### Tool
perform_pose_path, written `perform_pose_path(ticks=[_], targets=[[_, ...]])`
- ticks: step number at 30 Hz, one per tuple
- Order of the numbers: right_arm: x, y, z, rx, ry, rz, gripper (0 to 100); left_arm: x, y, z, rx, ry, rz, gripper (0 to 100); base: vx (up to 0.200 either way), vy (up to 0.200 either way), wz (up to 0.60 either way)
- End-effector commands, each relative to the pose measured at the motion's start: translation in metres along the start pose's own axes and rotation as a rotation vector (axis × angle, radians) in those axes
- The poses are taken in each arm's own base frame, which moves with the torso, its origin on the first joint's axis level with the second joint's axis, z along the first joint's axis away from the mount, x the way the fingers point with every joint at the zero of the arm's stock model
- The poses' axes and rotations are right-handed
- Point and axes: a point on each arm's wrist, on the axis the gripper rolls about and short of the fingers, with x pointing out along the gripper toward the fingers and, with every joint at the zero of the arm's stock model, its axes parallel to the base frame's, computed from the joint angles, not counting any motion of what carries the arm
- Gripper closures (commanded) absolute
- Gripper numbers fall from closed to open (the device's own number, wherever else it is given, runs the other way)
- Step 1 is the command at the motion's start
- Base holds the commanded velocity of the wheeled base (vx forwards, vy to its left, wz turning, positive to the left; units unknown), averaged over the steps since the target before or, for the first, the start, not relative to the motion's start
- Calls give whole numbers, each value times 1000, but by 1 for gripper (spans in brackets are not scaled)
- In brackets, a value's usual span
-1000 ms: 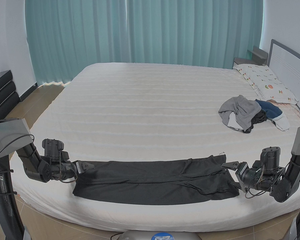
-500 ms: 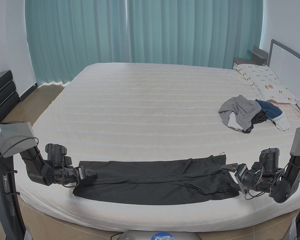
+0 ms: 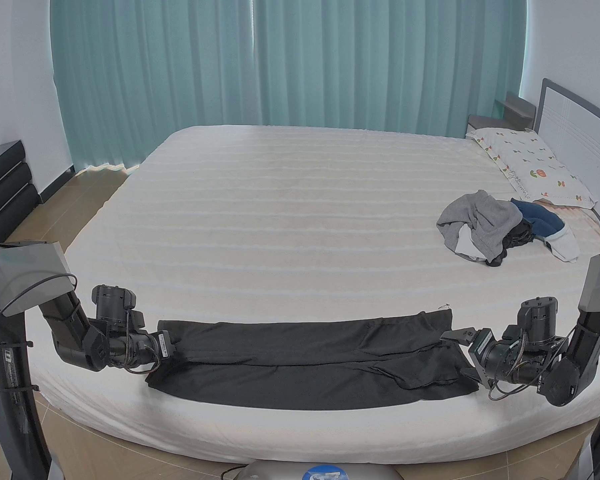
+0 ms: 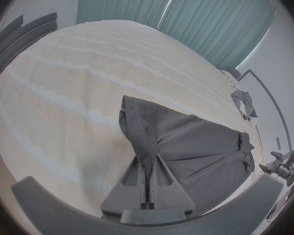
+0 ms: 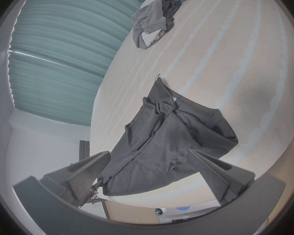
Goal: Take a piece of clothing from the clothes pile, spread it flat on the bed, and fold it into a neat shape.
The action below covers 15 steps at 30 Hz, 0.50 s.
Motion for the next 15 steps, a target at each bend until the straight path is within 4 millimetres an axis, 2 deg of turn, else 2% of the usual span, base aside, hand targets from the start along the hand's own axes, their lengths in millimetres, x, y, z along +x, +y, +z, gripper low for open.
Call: perform_pose_path(ticks=[1, 5, 12, 15], targets=[[0, -1, 5, 10, -17, -1, 0, -8, -3, 4, 2, -19, -6, 100, 0, 0, 0], [0, -3, 6, 15, -21, -4, 0, -8, -4, 1, -3, -12, -9, 100, 0, 0, 0], [0, -2, 7, 15, -23, -2, 0, -8, -5, 1, -19, -12, -10, 100, -200, 0, 0], [0, -2, 7, 15, -24, 0, 0, -8, -5, 3, -18, -22, -12, 100, 0, 0, 0]])
